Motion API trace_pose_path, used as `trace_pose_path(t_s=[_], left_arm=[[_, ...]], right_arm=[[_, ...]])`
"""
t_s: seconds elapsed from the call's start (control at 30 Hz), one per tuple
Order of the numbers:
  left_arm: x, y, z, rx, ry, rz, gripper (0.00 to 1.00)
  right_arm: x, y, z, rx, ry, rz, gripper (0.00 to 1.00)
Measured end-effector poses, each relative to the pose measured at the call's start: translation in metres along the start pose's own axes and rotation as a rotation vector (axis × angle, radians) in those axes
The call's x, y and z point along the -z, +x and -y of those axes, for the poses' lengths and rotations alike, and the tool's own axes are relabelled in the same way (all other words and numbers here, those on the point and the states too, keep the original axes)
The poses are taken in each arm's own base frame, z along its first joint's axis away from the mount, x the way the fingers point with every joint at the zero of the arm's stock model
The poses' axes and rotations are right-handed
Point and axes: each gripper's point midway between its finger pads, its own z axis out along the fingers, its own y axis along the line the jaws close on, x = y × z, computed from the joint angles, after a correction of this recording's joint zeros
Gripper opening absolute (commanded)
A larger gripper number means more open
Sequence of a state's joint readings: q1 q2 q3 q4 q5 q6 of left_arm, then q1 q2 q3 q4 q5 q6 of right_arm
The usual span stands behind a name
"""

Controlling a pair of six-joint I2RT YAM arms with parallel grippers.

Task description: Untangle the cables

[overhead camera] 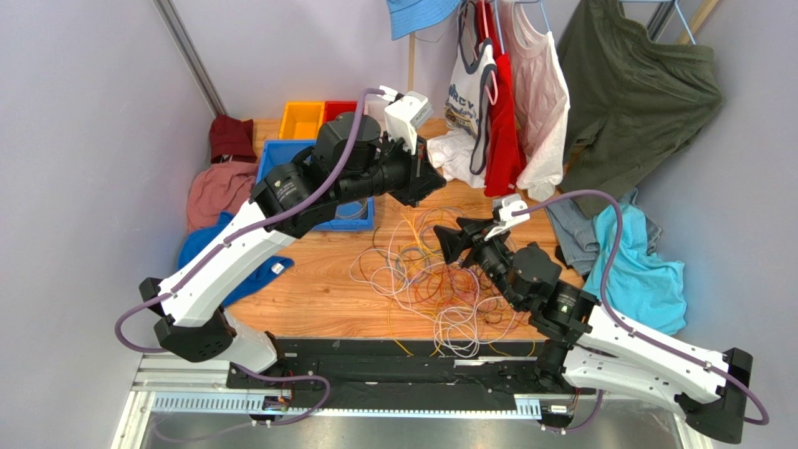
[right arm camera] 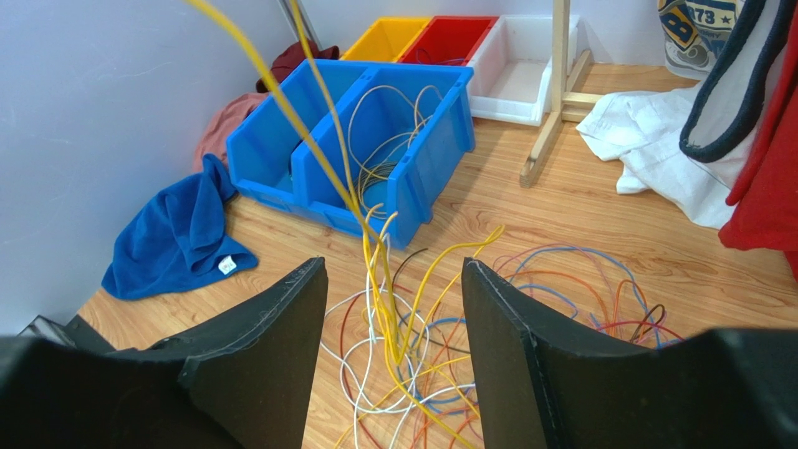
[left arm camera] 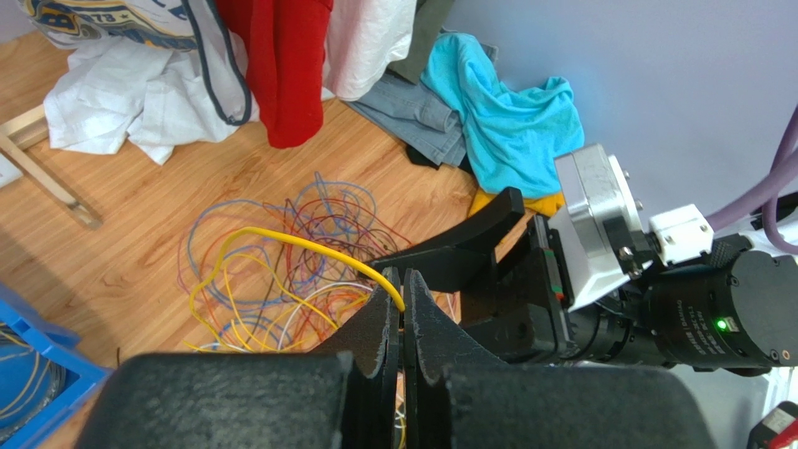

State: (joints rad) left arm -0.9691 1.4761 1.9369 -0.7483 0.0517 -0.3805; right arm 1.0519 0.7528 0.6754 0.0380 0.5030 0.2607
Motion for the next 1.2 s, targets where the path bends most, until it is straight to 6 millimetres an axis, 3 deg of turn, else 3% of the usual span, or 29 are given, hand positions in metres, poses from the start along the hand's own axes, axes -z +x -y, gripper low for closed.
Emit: trace_pose_path(t_s=[0.07,0.17,0.2,0.3,0.4,0.43,0.47,0.5,0.53,0.6,0.7,0.8,0.87,0.93,1.03,1.2], left_arm=[[0.002,0.001,0.0,0.001,0.001,0.001,0.0],[0.006,0.003,-0.001,0.003,0.001,0.002,0.0],[0.007,0.003,-0.001,0.003,0.002,0.004,0.0],[0.012,0.005,-0.001,0.002,0.002,0.008,0.0],[0.015,0.008,-0.005,0.002,-0.015,0.012,0.01],[0.017,0.009,-0.01,0.002,-0.037,0.016,0.07],[0.019,0.011,-0.016,0.002,-0.065,0.025,0.32],[0.022,0.013,-0.021,0.001,-0.091,0.032,0.43],[0.026,0.018,-0.032,0.009,-0.135,0.038,0.68],[0.037,0.028,-0.052,0.037,-0.206,0.056,0.99],[0.052,0.05,-0.084,0.092,-0.302,0.076,0.99],[0.067,0.083,-0.115,0.162,-0.395,0.092,0.99],[0.071,0.106,-0.125,0.193,-0.421,0.089,0.99],[0.071,0.128,-0.132,0.222,-0.43,0.08,0.98],[0.065,0.154,-0.137,0.256,-0.416,0.076,0.97],[0.052,0.181,-0.134,0.3,-0.341,0.096,0.99]], right_arm=[[-0.006,-0.002,0.0,-0.001,0.011,0.004,0.56],[-0.016,-0.001,-0.002,-0.003,0.016,0.006,0.45],[-0.018,-0.001,-0.002,-0.005,0.017,0.006,0.31],[-0.027,0.004,-0.005,-0.001,0.014,-0.01,0.0],[-0.03,0.007,-0.007,-0.011,0.017,-0.022,0.0],[-0.03,0.006,-0.007,-0.013,0.02,-0.022,0.0],[-0.029,0.004,-0.006,-0.014,0.026,-0.023,0.0],[-0.027,0.001,-0.005,-0.014,0.031,-0.022,0.0],[-0.024,-0.005,-0.003,-0.007,0.041,-0.026,0.0],[-0.017,-0.027,-0.002,-0.004,0.052,-0.009,0.0],[-0.003,-0.075,-0.004,-0.004,0.058,0.044,0.0],[0.019,-0.139,-0.006,-0.017,0.057,0.131,0.0],[0.038,-0.179,-0.005,-0.029,0.056,0.199,0.0],[0.053,-0.206,-0.003,-0.037,0.056,0.243,0.0],[0.07,-0.234,-0.002,-0.043,0.047,0.283,0.0],[0.074,-0.245,-0.004,-0.007,0.041,0.275,0.0]])
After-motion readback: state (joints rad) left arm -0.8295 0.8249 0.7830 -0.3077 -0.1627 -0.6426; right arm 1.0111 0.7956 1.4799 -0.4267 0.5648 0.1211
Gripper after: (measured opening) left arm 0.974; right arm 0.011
